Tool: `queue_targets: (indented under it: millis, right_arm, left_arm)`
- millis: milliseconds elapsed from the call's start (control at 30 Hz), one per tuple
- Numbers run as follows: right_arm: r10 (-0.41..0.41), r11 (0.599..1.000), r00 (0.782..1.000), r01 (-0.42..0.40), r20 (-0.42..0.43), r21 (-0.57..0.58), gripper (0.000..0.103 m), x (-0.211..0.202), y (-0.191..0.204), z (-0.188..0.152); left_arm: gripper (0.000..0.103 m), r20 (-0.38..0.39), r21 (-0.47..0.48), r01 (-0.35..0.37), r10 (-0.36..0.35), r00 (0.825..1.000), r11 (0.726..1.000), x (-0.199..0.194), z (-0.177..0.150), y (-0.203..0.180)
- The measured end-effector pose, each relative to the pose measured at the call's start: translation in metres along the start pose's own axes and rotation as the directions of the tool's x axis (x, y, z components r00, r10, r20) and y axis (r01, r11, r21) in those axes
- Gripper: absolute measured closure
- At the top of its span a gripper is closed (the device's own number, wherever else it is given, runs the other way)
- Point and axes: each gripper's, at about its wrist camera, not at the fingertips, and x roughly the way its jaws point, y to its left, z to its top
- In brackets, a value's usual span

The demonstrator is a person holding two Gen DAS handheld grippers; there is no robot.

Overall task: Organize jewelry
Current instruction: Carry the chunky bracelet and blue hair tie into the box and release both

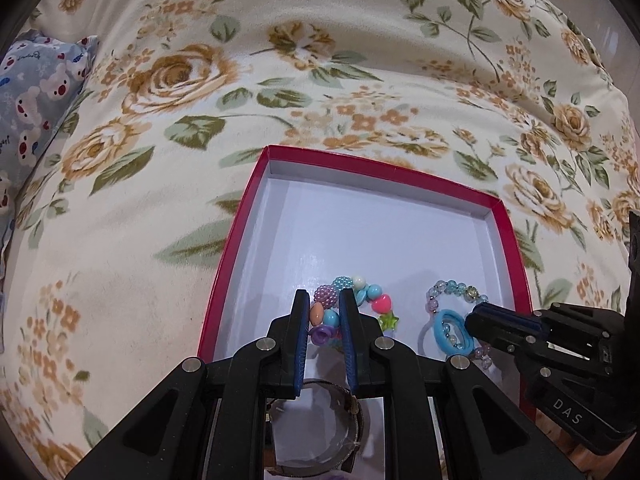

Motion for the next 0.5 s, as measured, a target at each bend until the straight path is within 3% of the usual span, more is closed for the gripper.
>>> queue_targets:
  millis: [367, 467, 500]
  right_arm:
    - [0.022, 0.999, 0.999, -0.024, 0.033, 0.039, 0.089, -0.010, -0.003, -0.001]
    - [0.030, 0.998, 0.998, -0.032, 0.048, 0.052, 0.085, -0.017, -0.004, -0.001]
    - [0.031, 0.998, 0.998, -0.034, 0.056, 0.055, 0.083, -0.020, -0.004, -0.002]
  left_arm:
    - [0.084, -0.011, -0.008, -0.025, 0.024, 1.000, 1.000, 0.002, -0.001, 0.000]
    - [0.078, -0.007, -0.009, -0.033, 0.033, 0.999, 0.999, 0.000, -0.002, -0.002]
    - [0.072, -0.005, -0.010, -0.036, 0.036, 0.999, 0.999, -0.001, -0.002, -0.002]
